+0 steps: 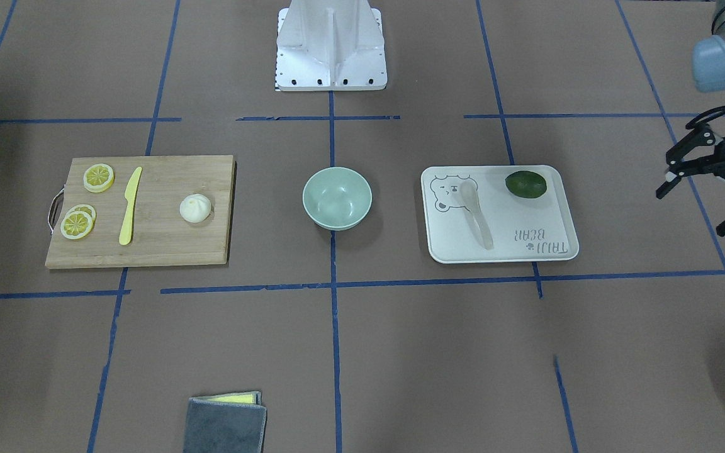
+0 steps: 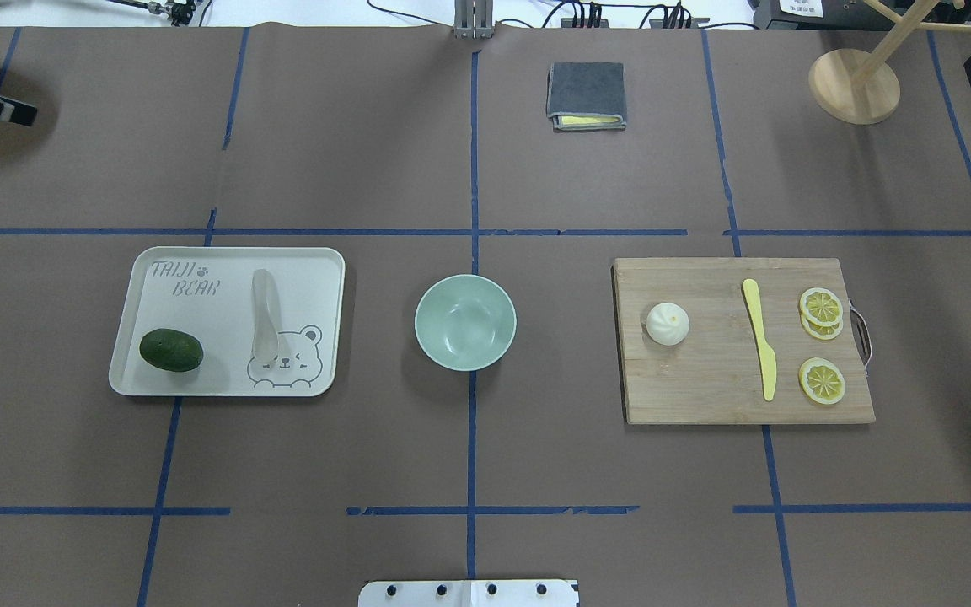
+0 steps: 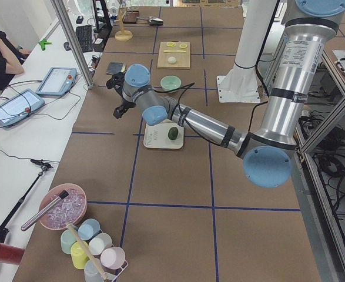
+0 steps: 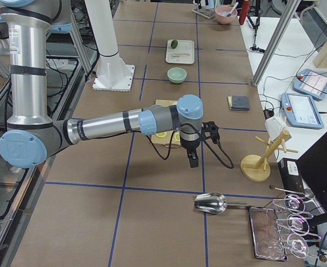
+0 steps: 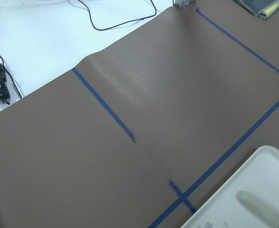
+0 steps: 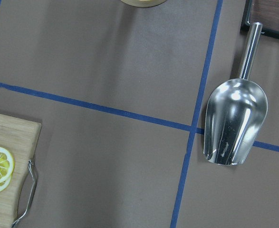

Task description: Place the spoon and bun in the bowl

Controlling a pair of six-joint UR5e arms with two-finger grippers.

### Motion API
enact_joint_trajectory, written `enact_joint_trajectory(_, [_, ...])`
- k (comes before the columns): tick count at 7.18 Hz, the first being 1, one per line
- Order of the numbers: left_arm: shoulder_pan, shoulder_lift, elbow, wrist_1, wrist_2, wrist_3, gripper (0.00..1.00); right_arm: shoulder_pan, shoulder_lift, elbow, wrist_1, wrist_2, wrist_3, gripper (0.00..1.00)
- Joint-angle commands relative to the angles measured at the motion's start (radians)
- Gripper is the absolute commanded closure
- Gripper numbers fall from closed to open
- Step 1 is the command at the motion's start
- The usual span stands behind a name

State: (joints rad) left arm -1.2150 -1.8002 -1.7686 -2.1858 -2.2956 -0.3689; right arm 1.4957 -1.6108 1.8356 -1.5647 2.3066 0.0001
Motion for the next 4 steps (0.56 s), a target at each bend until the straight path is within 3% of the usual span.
enact_joint_trajectory(1, [0.200,-0.013,-0.086,0.029,0.233,-0.187,0.00,0.000,0.000,-0.004,0.000,-0.001,0.000,0.00])
enact_joint_trajectory(2, [0.297,-0.013,-0.094,0.081,0.307,-0.319,0.00,0.000,0.000,-0.004,0.000,-0.001,-0.002,0.00])
enact_joint_trajectory(3, [0.380,-0.021,-0.086,0.165,0.443,-0.400,0.00,0.000,0.000,-0.007,0.000,-0.001,-0.002,0.00])
enact_joint_trajectory(4, [0.420,-0.034,-0.075,0.185,0.459,-0.533,0.00,0.000,-0.001,-0.007,0.000,-0.001,-0.002,0.00])
